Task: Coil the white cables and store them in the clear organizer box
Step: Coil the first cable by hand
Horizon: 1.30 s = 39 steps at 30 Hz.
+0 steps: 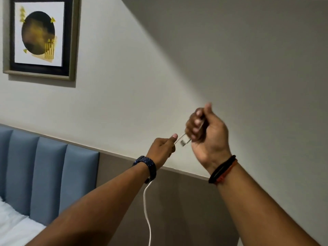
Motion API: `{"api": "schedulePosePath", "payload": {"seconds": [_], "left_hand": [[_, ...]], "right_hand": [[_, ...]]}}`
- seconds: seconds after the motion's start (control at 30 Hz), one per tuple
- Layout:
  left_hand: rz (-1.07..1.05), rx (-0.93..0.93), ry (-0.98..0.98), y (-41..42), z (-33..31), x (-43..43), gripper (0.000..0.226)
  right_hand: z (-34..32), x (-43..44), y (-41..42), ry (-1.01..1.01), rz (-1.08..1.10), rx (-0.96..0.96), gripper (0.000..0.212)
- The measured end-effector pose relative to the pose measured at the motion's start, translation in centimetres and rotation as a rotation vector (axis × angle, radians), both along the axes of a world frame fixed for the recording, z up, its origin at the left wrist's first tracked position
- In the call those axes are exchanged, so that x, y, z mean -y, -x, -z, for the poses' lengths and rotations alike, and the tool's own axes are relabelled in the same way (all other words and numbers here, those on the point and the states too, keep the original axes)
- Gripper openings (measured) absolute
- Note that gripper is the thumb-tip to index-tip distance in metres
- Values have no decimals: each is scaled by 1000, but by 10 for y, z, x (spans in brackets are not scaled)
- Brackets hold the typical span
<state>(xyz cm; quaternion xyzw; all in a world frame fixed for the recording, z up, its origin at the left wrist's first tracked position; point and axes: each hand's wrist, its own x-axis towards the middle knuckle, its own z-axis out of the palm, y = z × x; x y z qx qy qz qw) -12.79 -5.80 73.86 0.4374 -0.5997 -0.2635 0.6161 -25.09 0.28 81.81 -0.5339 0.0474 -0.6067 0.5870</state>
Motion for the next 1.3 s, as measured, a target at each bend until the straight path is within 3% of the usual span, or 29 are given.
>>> {"api": "schedulePosePath", "payload": {"seconds": [0.1,0.2,0.33,0.37,0.43,0.5,0.57,0.63,0.8,0.9,1.03,1.17,1.23,1.3], "left_hand": [[17,92,-55,-1,7,-2,63],[14,186,-54,1,4,-8,59],[-1,252,-21,4,-7,-14,60],[-11,269,-12,3,-11,-15,60],[-44,293,22,3,-18,-16,60],[-80,298,66,0,-26,-15,58],[-123,308,84,-5,-32,-13,54],[-160,303,75,-13,-35,-11,55],[-229,147,85,-28,-32,-7,56],[-167,49,22,-26,-26,-6,56],[4,115,-180,-13,-14,-11,60],[46,254,-199,-9,-10,-15,62],[36,297,-179,-9,-13,-18,62],[37,330,-158,-8,-18,-20,62]], "right_hand": [[-18,17,13,-108,361,279,24],[-16,34,31,-293,763,199,11],[0,42,42,-366,1020,-183,14],[6,44,41,-287,1091,-331,24],[21,41,33,-67,1229,-819,44],[31,32,26,70,1142,-1271,64],[35,26,23,71,905,-1426,75],[32,20,21,-26,598,-1335,74],[14,5,32,-129,-184,-875,59],[5,-9,26,-35,-315,-566,48],[-18,-18,12,19,-58,-4,37],[-38,4,25,-182,517,351,23],[-32,21,40,-271,796,280,17],[-19,35,51,-230,1114,-89,14]]}}
